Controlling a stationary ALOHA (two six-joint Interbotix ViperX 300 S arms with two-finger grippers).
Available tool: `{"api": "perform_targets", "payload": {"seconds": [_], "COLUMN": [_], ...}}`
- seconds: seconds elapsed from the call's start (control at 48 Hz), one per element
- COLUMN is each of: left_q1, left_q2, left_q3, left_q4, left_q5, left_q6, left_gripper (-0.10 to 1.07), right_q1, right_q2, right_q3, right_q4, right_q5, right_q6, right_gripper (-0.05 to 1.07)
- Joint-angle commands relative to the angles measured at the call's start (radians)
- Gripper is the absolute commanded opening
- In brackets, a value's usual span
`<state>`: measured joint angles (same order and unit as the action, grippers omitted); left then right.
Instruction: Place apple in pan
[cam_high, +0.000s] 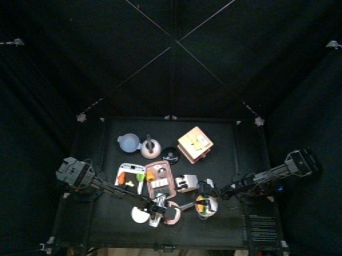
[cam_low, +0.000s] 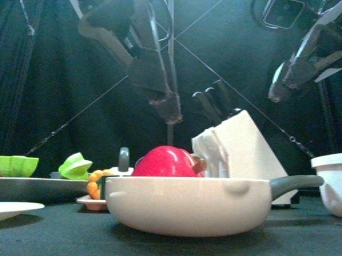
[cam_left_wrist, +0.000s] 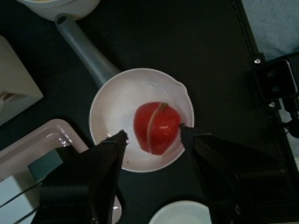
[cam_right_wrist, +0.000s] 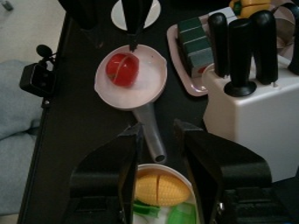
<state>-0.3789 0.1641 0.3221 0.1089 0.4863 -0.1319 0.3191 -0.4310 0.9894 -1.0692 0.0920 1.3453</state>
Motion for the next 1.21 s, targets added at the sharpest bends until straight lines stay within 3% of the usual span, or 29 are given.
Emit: {"api": "perform_targets", "payload": {"seconds": [0.0, 0.271, 0.542, 0.771, 0.875, 1.188], "left_q1": [-0.009, -0.006, 0.023, 0.046, 0.049, 0.075], "left_q2": [-0.054, -0.156, -0.262, -0.262, -0.261, -0.225], "left_q3": [0.006, 0.133, 0.339, 0.442, 0.454, 0.428], "left_q4": [0.002, -0.020, -0.084, -0.202, -0.227, -0.250], "left_q5": [-0.017, -0.204, -0.571, -0.824, -0.871, -0.885], "left_q6": [0.000, -0.002, 0.002, 0.011, 0.012, 0.012], "left_gripper": [0.88, 0.88, 0.88, 0.88, 0.88, 0.88], "right_q1": [-0.002, -0.002, -0.002, -0.002, -0.002, -0.017], "right_q2": [-0.009, -0.008, 0.011, 0.003, -0.006, -0.018], "right_q3": [-0.012, -0.023, -0.040, -0.040, -0.037, -0.041], "right_q4": [0.002, 0.002, 0.002, 0.002, 0.002, 0.002], "right_q5": [-0.003, -0.002, -0.002, 0.000, 0.009, 0.063], "right_q6": [0.000, 0.000, -0.002, -0.002, 0.000, -0.006], "right_gripper": [0.74, 0.74, 0.74, 0.74, 0.74, 0.74]}}
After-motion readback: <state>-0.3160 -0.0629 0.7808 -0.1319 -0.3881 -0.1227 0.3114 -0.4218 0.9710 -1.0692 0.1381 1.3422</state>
